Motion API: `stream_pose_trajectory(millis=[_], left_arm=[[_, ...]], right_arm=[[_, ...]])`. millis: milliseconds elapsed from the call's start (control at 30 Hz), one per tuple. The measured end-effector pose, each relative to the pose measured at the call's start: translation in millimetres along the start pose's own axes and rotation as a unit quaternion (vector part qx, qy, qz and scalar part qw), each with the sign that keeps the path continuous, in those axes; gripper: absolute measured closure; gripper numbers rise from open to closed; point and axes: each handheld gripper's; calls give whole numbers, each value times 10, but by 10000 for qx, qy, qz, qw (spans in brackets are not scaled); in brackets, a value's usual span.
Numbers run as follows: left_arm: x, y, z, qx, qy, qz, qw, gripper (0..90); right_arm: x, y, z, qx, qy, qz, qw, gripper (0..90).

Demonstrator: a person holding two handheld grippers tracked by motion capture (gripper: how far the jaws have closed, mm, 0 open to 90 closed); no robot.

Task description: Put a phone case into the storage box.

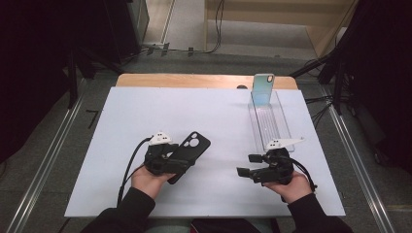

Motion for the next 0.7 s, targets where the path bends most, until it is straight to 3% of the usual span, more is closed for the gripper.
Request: stream_pose_trajectory(millis=[167, 500, 700], left_arm=[[59, -25, -38, 159, 115, 33, 9998, 146], [135, -85, -103, 341, 228, 195, 9990, 146], [175, -90, -127, 532, 322, 170, 9979, 146]], right_arm=[[-49, 50, -46, 11, -30, -221, 9997, 201], [-102, 128, -100, 165, -155, -339, 9992, 202], [-155, 186, -169, 227, -163, -378, 9989, 201]])
Point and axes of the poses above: each handheld gripper's, and its own axes: z roughly backward along the jaws, y roughly out of its top, x roughly to its right, and after that the axes turned 1 degree about -z, right-handed
